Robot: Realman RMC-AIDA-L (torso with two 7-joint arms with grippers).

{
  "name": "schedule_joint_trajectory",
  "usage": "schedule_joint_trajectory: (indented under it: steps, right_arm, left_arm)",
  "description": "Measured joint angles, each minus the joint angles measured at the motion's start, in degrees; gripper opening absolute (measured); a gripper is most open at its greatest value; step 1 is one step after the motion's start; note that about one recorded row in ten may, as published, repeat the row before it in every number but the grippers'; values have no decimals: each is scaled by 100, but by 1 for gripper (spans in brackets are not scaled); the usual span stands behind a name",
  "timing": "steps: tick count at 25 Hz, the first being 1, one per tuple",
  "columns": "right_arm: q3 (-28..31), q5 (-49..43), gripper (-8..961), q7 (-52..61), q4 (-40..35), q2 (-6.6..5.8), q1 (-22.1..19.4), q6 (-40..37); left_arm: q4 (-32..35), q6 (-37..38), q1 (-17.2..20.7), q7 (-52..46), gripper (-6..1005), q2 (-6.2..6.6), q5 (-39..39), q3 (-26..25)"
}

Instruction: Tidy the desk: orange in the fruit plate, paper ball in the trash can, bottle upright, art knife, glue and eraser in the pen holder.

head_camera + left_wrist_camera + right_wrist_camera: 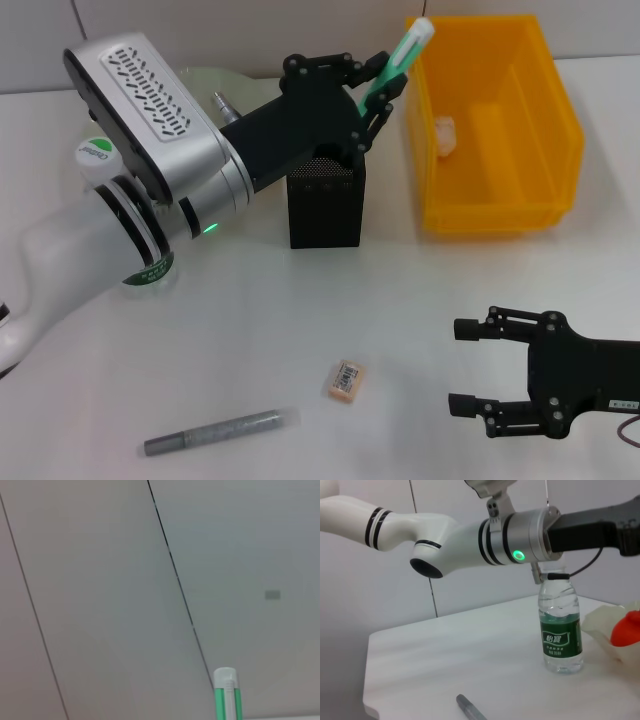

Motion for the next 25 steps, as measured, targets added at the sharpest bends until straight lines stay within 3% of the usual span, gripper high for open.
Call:
schedule_joint_trajectory:
  steps: [9, 25]
  right_arm:
    - [-1, -6, 792, 3, 0, 1, 17, 5]
    - [-5, -8, 792, 39, 0, 10, 26, -14]
  left_arm:
    - [-383, -127, -177, 441, 231, 0, -278, 51]
    - [-454, -228, -206, 412, 243, 0, -601, 178]
